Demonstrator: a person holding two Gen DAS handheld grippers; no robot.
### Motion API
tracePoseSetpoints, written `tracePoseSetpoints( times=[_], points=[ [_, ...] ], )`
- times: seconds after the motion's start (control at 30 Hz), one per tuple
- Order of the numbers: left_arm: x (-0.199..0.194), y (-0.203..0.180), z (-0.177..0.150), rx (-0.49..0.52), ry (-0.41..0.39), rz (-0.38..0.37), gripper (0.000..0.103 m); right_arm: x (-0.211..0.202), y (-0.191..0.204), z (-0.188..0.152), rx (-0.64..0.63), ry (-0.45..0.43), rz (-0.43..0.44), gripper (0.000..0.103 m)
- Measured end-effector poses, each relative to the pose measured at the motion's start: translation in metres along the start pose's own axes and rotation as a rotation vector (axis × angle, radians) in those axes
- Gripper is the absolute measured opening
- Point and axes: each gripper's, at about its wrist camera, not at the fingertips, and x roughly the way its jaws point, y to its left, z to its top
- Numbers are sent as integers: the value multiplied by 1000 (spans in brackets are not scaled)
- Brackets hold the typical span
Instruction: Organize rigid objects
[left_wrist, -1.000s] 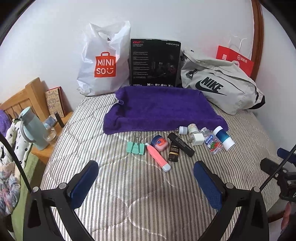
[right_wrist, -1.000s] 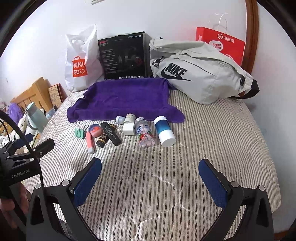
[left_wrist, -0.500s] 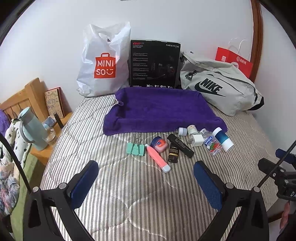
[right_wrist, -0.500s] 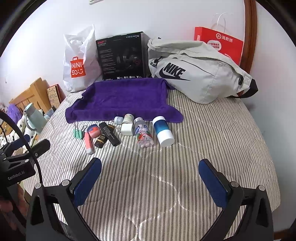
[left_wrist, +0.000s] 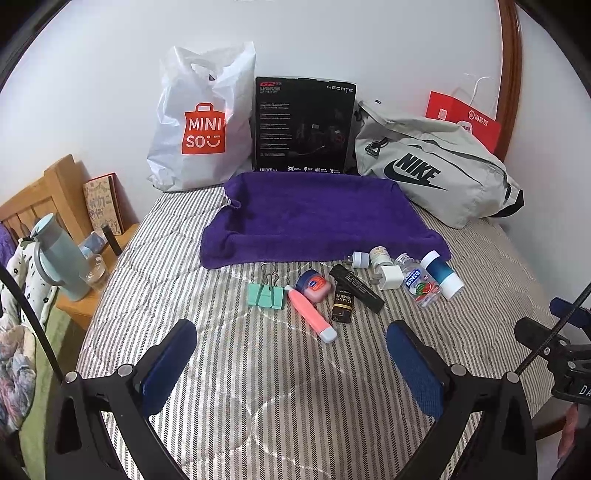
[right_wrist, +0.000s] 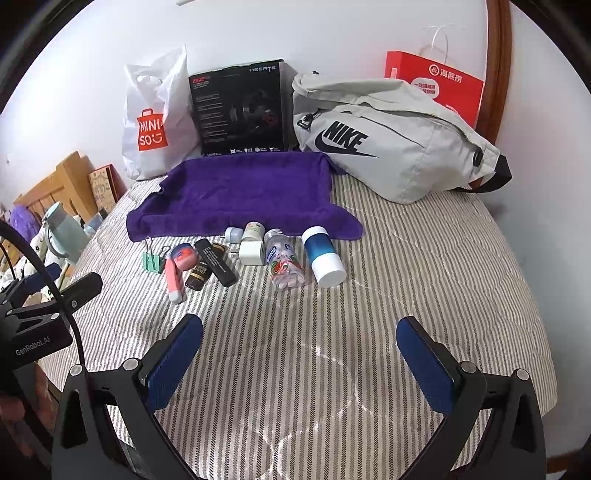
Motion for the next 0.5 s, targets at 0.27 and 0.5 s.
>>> tracePoseSetpoints(
  times=[0.27,0.5],
  points=[
    [1,1,1,-1,2,3,103,1,-2,1,4,2,-1,103],
    [3,-2,1,15,7,9,103,2,-4,2,7,6,-3,103]
  ],
)
